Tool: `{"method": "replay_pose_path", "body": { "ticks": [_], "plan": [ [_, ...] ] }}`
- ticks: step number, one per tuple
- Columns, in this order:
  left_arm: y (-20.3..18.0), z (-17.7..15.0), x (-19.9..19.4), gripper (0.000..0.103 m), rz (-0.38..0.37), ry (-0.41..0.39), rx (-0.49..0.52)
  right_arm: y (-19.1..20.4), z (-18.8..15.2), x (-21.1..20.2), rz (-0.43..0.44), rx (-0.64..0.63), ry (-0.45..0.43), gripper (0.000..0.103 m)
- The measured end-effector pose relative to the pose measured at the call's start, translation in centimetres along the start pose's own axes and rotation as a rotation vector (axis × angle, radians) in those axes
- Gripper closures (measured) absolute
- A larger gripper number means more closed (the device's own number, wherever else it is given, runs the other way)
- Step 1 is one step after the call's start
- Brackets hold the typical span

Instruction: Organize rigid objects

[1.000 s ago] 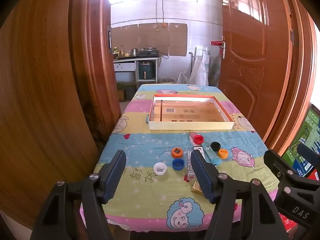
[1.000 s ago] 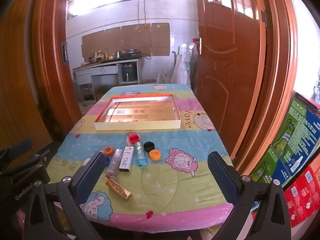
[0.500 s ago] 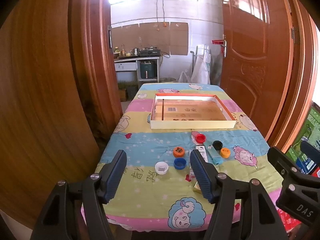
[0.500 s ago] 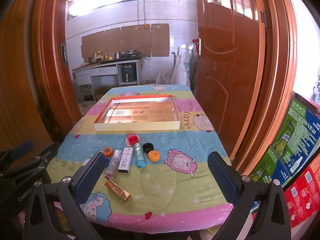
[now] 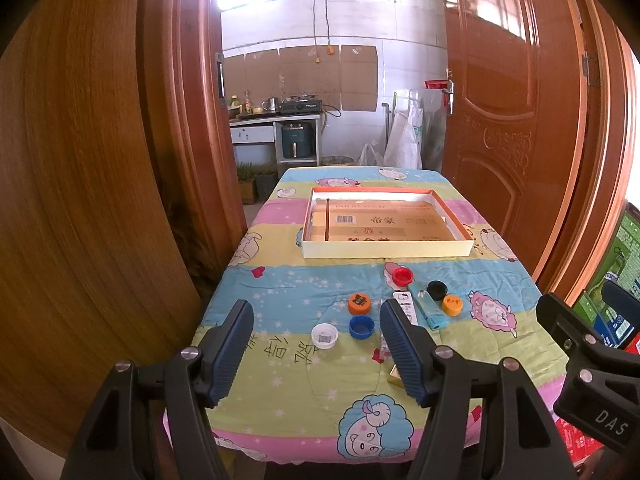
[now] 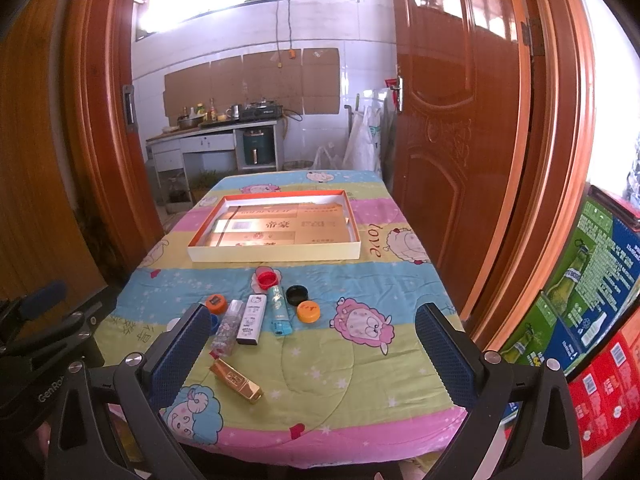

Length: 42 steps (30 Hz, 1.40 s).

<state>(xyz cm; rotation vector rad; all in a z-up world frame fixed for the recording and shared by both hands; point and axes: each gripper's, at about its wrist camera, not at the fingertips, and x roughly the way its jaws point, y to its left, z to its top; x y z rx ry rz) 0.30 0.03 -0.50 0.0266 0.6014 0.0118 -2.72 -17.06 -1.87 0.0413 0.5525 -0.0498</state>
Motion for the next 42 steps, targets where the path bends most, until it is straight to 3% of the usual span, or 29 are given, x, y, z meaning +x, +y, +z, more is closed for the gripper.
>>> {"method": "replay_pose_path", "body": {
  "ticks": [42],
  "plan": [
    [0.02, -0.54, 0.03, 0.037, 0.004, 0.005, -0.001, 0.60, -0.42, -0.09, 0.035, -0.008, 0.002, 0.001]
  ]
}}
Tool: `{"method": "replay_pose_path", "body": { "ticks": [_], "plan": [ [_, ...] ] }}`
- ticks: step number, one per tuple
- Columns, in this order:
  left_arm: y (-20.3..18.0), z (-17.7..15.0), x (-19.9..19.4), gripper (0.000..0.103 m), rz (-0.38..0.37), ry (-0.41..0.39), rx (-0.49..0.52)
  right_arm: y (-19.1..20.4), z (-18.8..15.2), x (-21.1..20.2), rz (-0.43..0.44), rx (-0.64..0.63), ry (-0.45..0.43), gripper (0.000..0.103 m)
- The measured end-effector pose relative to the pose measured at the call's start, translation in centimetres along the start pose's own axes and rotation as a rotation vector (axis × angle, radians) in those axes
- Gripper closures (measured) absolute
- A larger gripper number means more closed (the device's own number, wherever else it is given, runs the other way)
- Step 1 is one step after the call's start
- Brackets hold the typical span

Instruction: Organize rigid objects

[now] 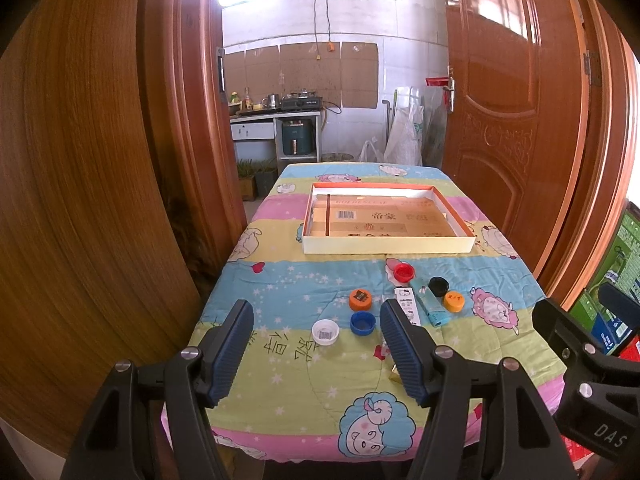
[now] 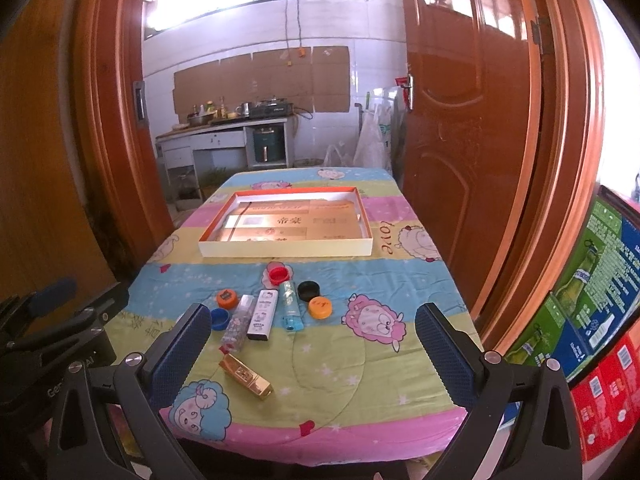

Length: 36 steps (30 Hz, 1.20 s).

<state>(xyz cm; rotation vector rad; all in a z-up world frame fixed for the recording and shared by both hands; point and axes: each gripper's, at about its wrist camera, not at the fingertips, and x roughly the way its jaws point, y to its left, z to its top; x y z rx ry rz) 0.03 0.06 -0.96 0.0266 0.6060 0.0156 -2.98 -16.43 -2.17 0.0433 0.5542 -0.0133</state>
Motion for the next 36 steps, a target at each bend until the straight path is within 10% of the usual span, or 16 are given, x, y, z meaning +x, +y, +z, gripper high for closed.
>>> {"method": "replay_pose_path", "body": {
  "ticks": [15, 29, 36],
  "plan": [
    [0.2, -0.1, 0.6, 0.037, 0.004, 0.011, 0.000, -0.3, -0.2, 0.6, 0.038, -0.019, 0.028, 0.001],
    [5.2, -0.7, 3.8, 0.037, 0.034, 0.076, -0.071, 2.7, -3.8, 10.8, 0.352, -0.387, 0.286, 0.002],
    [5.0, -1.5, 5.7, 0.037, -0.032, 0.117, -0.049, 5.3, -5.5, 16.3, 0.399, -0.471, 0.441, 0.036]
  ]
}}
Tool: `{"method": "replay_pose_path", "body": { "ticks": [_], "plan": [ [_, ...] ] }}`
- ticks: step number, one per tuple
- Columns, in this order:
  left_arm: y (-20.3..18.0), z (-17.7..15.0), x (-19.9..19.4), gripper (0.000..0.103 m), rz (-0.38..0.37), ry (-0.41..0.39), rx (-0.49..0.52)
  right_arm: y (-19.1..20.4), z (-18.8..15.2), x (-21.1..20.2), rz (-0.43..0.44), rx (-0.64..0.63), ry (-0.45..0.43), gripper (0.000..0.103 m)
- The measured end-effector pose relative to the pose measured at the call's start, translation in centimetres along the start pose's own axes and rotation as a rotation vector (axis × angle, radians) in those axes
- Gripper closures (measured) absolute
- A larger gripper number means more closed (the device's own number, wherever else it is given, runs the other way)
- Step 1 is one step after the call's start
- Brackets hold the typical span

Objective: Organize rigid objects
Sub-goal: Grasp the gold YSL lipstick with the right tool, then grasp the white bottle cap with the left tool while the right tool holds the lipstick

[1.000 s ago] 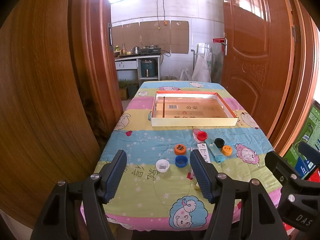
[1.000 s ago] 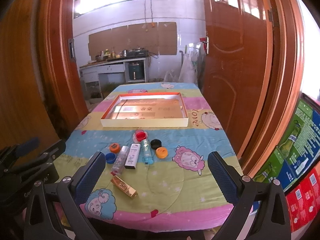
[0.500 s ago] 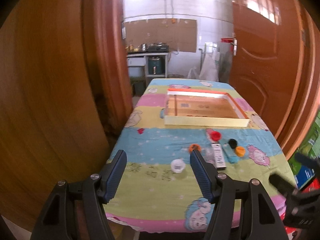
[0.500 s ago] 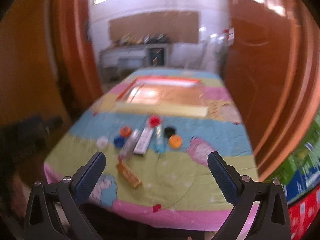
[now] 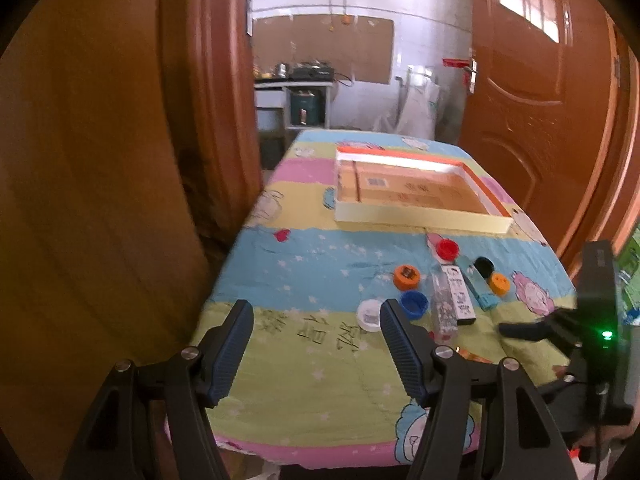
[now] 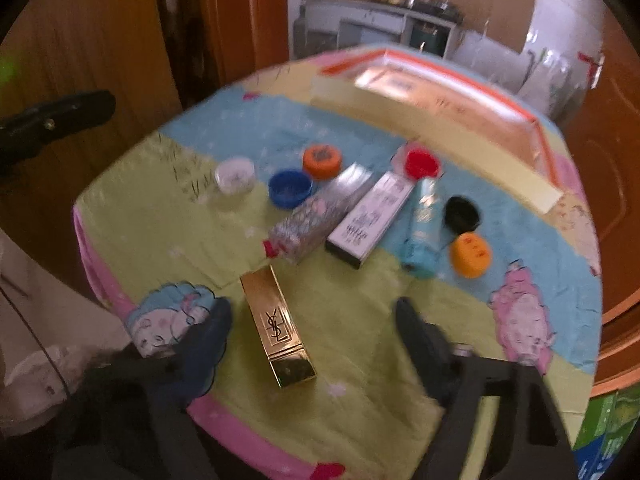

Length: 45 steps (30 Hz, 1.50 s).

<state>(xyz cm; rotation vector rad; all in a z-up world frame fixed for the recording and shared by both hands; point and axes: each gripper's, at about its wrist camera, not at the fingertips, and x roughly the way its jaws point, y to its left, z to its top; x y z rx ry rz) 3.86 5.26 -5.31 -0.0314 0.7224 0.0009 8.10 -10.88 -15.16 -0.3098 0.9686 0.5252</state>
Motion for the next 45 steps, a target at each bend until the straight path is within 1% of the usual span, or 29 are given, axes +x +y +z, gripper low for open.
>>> {"method": "replay_pose_path", "body": {
  "ticks": [1, 2, 4, 6, 7, 9, 10, 12, 15, 17, 19, 21, 25, 29, 31, 34, 35, 36, 38, 39, 40, 42, 43, 45],
  "plan": [
    [-0.1, -0.1, 0.6, 0.037, -0.016, 0.011, 0.003, 0.1, 0.1, 0.3, 0.003, -0.007, -0.001, 0.036],
    [-0.2, -0.2, 1.2, 0.037, -0.024, 0.021, 0.007, 0.3, 0.2, 0.2, 0.004, -0.014, -0.015, 0.041],
    [-0.5, -0.3, 2.5, 0.037, -0.040, 0.044, 0.021, 0.7, 0.3, 0.6, 0.002, -0.031, -0.014, 0.044],
    [-0.8, -0.5, 3.6, 0.037, -0.058, 0.061, 0.045, 1.0, 0.1, 0.5, 0.016, -0.036, -0.022, 0.058],
    [-1.1, -0.6, 4.0, 0.037, -0.062, 0.066, 0.059, 1.1, 0.0, 0.5, 0.022, -0.031, -0.027, 0.062],
    [-1.6, -0.7, 4.8, 0.037, -0.069, 0.076, 0.088, 1.3, -0.2, 0.4, 0.014, -0.016, -0.041, 0.079],
    [-1.9, -0.8, 5.3, 0.037, -0.077, 0.086, 0.102, 1.2, -0.2, 0.3, 0.011, -0.003, -0.047, 0.082],
    [-2.1, -0.9, 6.0, 0.037, -0.090, 0.108, 0.112, 1.1, -0.7, -0.3, 0.019, 0.031, -0.059, 0.084],
    [-2.5, -1.1, 7.4, 0.038, -0.090, 0.140, 0.131, 1.1, -0.9, -0.7, 0.009, 0.072, -0.073, 0.084],
    [-2.8, -1.2, 8.5, 0.047, -0.094, 0.171, 0.142, 1.2, -1.2, -0.9, -0.003, 0.099, -0.079, 0.084],
    [-2.9, -1.4, 9.3, 0.052, -0.115, 0.197, 0.140, 1.3, -1.3, -1.0, -0.015, 0.112, -0.084, 0.084],
    [-3.1, -1.5, 9.9, 0.052, -0.127, 0.207, 0.139, 1.3, -1.5, -1.1, -0.014, 0.126, -0.090, 0.084],
    [-3.8, -1.3, 10.5, 0.052, -0.131, 0.196, 0.170, 1.1, -1.9, -1.3, 0.000, 0.165, -0.101, 0.084],
    [-4.0, -1.2, 11.0, 0.052, -0.119, 0.183, 0.179, 1.1, -2.0, -1.4, -0.005, 0.175, -0.105, 0.084],
    [-3.7, -1.6, 10.8, 0.052, -0.129, 0.160, 0.158, 1.1, -2.1, -1.4, -0.005, 0.183, -0.108, 0.084],
    [-2.7, -2.4, 10.2, 0.052, -0.170, 0.098, 0.106, 1.0, -2.2, -1.4, -0.010, 0.196, -0.113, 0.084],
    [-2.5, -2.5, 10.1, 0.052, -0.164, 0.092, 0.088, 1.1, -2.3, -1.4, -0.014, 0.196, -0.115, 0.084],
    [-2.7, -2.4, 10.1, 0.052, -0.144, 0.097, 0.094, 1.2, -2.3, -1.5, -0.020, 0.196, -0.116, 0.084],
    [-3.9, -2.4, 10.1, 0.052, -0.081, 0.111, 0.175, 1.4, -2.4, -1.5, -0.036, 0.189, -0.117, 0.084],
    [-4.1, -2.4, 10.1, 0.052, -0.071, 0.110, 0.180, 1.5, -2.4, -1.5, -0.043, 0.187, -0.116, 0.084],
    [-4.0, -2.3, 10.2, 0.054, -0.074, 0.118, 0.163, 1.6, -2.4, -1.5, -0.048, 0.187, -0.115, 0.084],
    [-3.9, -2.1, 10.2, 0.062, -0.079, 0.125, 0.155, 1.7, -2.5, -1.6, -0.051, 0.193, -0.115, 0.085],
    [-4.0, -2.1, 10.3, 0.073, -0.065, 0.121, 0.163, 1.7, -2.5, -1.7, -0.050, 0.198, -0.116, 0.085],
    [-3.9, -2.0, 10.2, 0.073, -0.069, 0.119, 0.151, 1.6, -2.6, -1.8, -0.051, 0.208, -0.118, 0.085]
  ]
}}
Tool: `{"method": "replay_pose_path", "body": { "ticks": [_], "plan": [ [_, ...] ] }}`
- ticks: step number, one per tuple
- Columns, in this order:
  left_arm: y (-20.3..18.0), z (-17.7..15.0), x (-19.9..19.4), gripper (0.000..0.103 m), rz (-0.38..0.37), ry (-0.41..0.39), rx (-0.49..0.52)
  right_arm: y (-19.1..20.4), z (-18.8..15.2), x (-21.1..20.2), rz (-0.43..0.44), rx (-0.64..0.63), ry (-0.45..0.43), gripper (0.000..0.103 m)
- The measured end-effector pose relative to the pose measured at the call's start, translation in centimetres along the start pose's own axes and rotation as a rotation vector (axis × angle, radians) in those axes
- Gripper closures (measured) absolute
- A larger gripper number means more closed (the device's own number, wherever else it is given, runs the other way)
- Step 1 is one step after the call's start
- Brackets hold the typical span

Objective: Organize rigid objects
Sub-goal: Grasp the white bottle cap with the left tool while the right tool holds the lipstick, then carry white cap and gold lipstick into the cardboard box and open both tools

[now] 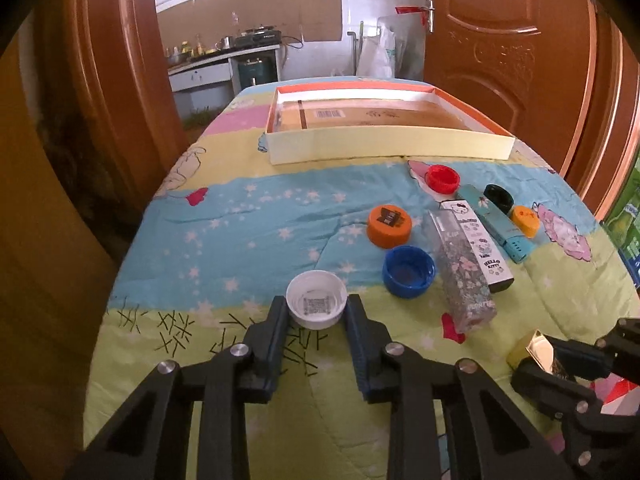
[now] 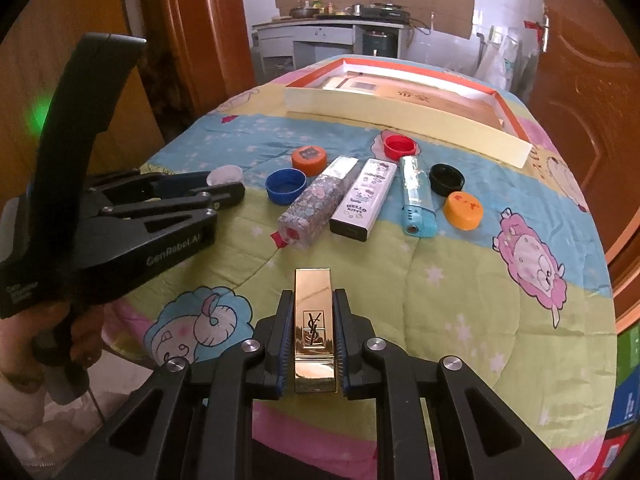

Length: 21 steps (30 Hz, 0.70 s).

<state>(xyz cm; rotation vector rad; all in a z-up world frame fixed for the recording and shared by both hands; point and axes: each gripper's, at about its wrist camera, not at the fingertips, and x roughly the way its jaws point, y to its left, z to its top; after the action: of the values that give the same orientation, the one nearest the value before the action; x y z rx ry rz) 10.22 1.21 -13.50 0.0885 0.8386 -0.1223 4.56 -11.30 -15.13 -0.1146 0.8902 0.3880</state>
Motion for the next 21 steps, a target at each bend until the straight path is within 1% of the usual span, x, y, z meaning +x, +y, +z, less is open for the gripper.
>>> {"method": "replay_pose_path", "body": {
  "ticks": [3, 5, 9, 10, 12, 16, 19, 21],
  "plan": [
    [0.4, -0.1, -0.1, 0.074, -0.010, 0.000, -0.010, 0.0, -0.2, -0.3, -0.006, 0.005, -0.006, 0.085],
    [0.6, 0.0, -0.5, 0.074, -0.014, -0.001, -0.027, -0.2, -0.2, -0.9, -0.007, 0.014, -0.024, 0.085],
    [1.0, 1.3, -2.3, 0.073, -0.037, -0.041, -0.062, -1.3, 0.8, -2.5, -0.049, 0.030, -0.074, 0.085],
    [1.0, 2.1, -2.9, 0.073, -0.055, -0.060, -0.062, -1.9, 1.3, -2.9, -0.063, 0.039, -0.084, 0.085],
    [1.0, 3.4, -3.4, 0.073, -0.069, -0.090, -0.047, -3.1, 2.3, -3.4, -0.080, 0.054, -0.098, 0.085],
    [0.9, 7.2, -4.0, 0.073, -0.098, -0.136, -0.021, -5.7, 5.7, -4.1, -0.118, 0.045, -0.132, 0.085],
    [0.5, 10.5, -3.7, 0.073, -0.103, -0.155, 0.004, -8.1, 8.8, -4.3, -0.100, 0.047, -0.141, 0.085],
    [0.2, 12.4, -3.2, 0.073, -0.091, -0.155, 0.024, -9.7, 11.1, -4.1, -0.082, 0.049, -0.141, 0.085]
  ]
}}
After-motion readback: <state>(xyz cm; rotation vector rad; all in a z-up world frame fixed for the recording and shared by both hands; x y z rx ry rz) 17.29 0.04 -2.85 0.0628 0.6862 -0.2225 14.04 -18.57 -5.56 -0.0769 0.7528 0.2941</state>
